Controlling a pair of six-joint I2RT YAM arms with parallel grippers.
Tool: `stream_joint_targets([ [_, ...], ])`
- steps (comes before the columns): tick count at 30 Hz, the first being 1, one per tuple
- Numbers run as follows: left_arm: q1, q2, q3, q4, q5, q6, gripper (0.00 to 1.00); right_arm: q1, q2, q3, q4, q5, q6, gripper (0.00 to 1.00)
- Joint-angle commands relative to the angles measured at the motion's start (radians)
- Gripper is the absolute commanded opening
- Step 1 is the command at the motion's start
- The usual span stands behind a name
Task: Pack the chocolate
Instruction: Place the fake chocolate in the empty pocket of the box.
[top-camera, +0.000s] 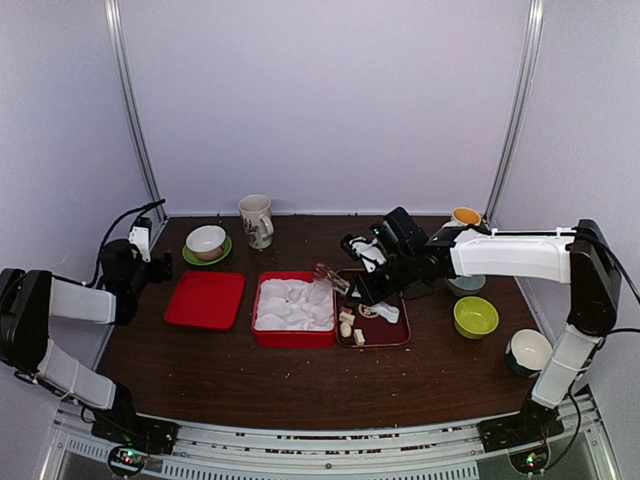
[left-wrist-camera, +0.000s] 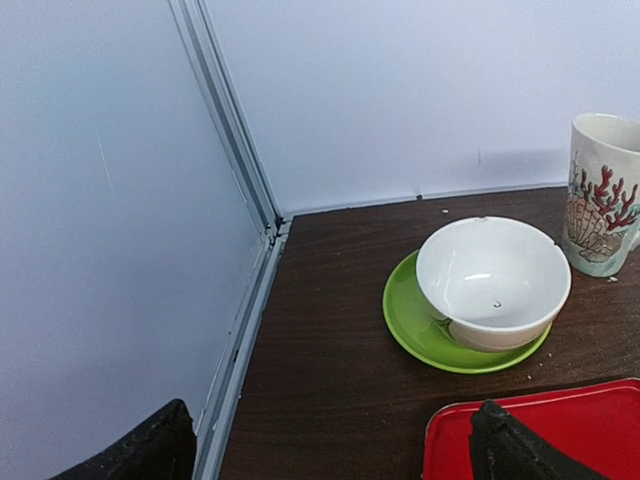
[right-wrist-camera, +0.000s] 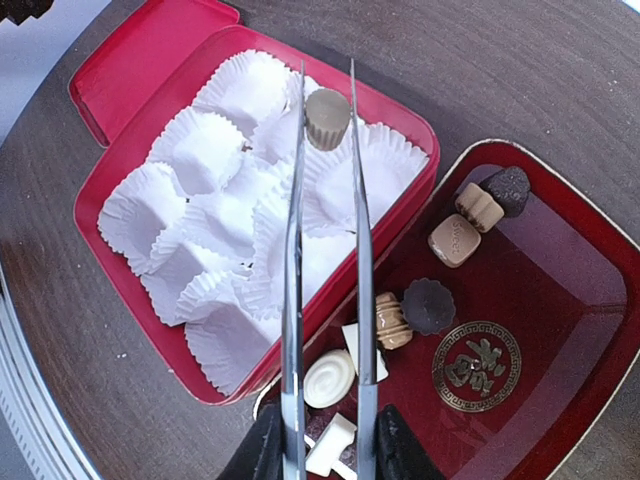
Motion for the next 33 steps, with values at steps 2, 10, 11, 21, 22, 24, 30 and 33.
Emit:
stream_joint_targets([
  [2, 0.013, -0.006, -0.067, 0.164, 0.073, 0.030, 0.98, 0.007, 0.015, 0.042, 0.001, 0.053, 0.003, 0.26],
  [10, 0.017, 0.033, -0.144, 0.339, 0.071, 0.028, 0.98, 0.012, 0.030, 0.055, -0.014, 0.070, -0.011, 0.26],
  [11, 0.017, 0.026, -0.138, 0.316, 0.063, 0.022, 0.98, 0.012, 0.033, 0.057, -0.017, 0.073, -0.012, 0.26],
  [21, 0.016, 0.032, -0.134, 0.325, 0.048, 0.017, 0.98, 0.016, 0.042, 0.061, -0.016, 0.078, -0.012, 0.34],
  [22, 0.017, 0.032, -0.134, 0.325, 0.049, 0.017, 0.98, 0.017, 0.042, 0.063, -0.015, 0.078, -0.011, 0.35],
  [24, 0.017, 0.032, -0.134, 0.325, 0.050, 0.016, 0.98, 0.016, 0.042, 0.066, -0.017, 0.079, -0.013, 0.36],
  [30, 0.017, 0.032, -0.133, 0.324, 0.050, 0.017, 0.98, 0.017, 0.043, 0.076, -0.021, 0.083, -0.016, 0.38],
  [33, 0.017, 0.032, -0.134, 0.325, 0.050, 0.016, 0.98, 0.016, 0.024, 0.067, -0.007, 0.086, -0.012, 0.38],
])
